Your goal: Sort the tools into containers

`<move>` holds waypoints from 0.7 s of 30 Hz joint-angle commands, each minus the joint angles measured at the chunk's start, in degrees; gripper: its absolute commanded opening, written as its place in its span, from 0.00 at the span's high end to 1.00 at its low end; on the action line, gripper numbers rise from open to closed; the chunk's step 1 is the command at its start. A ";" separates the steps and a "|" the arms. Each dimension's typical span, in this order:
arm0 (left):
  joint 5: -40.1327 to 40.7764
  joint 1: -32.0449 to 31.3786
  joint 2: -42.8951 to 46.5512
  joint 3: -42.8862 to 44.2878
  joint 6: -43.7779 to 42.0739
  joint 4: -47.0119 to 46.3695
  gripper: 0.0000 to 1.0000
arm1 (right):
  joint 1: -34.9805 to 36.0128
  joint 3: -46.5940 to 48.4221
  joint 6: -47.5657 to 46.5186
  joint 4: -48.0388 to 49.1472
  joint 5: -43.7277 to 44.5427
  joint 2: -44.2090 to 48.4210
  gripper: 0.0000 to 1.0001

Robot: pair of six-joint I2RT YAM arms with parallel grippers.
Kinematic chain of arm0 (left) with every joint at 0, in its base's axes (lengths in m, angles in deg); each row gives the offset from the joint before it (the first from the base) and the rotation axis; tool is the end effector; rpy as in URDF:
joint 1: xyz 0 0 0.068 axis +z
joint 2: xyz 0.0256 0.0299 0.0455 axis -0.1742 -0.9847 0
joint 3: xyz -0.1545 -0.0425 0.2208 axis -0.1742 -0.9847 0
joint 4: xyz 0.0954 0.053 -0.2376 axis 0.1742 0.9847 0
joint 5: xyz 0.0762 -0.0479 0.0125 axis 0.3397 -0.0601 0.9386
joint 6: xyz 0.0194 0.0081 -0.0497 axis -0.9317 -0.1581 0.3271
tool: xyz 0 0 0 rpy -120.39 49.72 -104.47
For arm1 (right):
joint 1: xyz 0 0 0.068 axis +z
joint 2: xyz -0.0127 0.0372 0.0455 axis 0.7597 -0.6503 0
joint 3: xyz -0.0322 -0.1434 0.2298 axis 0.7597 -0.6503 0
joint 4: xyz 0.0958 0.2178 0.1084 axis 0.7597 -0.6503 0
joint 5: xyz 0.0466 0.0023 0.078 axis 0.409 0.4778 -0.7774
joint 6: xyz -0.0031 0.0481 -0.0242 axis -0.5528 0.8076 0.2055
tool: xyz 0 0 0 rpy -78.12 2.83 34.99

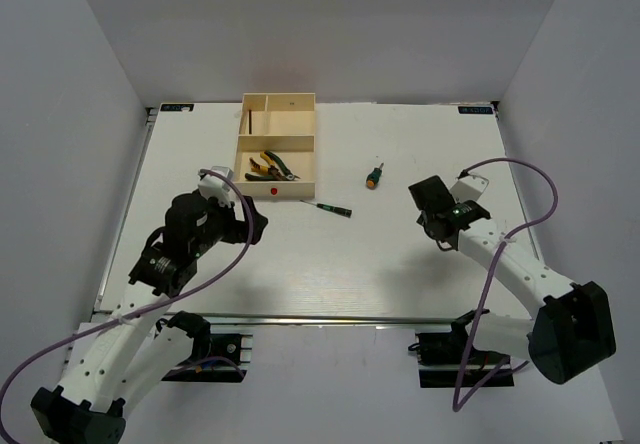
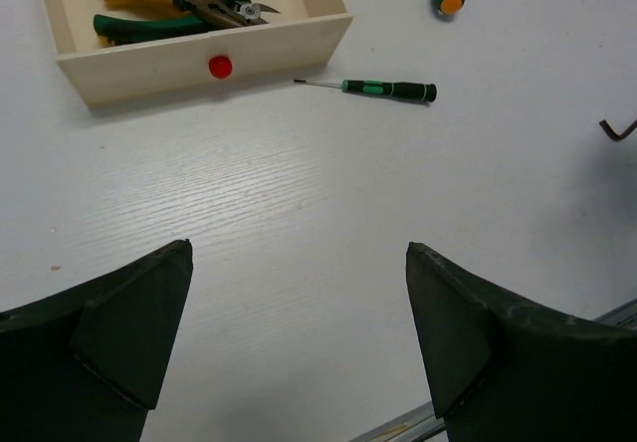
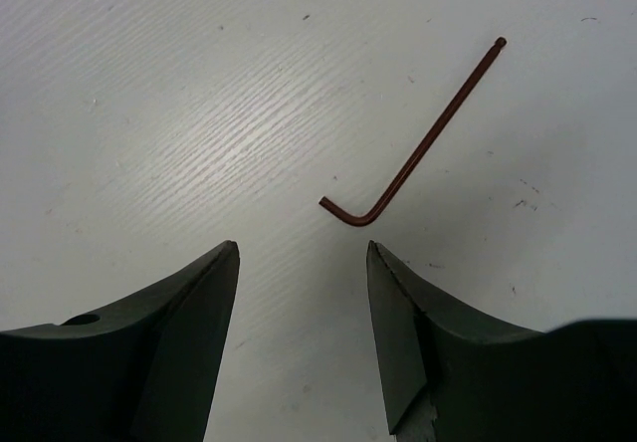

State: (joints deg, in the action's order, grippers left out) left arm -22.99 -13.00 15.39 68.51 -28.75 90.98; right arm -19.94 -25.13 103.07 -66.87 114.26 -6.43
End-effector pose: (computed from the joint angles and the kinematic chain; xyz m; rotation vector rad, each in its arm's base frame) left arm 0.1502 -0.0668 0.2968 0.2112 2.0690 -0.4800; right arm 0.2019 0.0862 0.2435 0.7035 2.1489 -0.2635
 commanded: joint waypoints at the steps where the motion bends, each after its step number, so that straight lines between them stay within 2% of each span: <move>1: 2.16 0.00 2.07 0.27 0.59 0.66 0.03 | -4.42 2.92 -2.56 2.68 -1.75 -1.77 0.40; 9: 3.04 0.00 2.95 0.19 0.59 0.92 0.02 | -14.36 0.28 -6.96 5.93 -7.82 -3.35 0.41; 12: 2.78 0.00 3.04 0.10 0.68 0.92 0.02 | -17.35 0.20 -6.52 4.96 -10.45 -6.16 0.44; 16: 2.16 0.00 2.52 0.18 0.68 0.92 0.02 | -21.14 -4.19 -7.31 9.26 -17.03 -6.08 0.46; 21: 1.90 0.00 2.17 0.10 0.59 1.01 0.02 | -25.71 -5.61 -8.88 11.03 -21.09 -8.27 0.50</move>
State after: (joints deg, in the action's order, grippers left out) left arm -20.89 -13.00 17.51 68.40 -28.36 91.44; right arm -43.72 -30.49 95.61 -58.79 97.08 -13.80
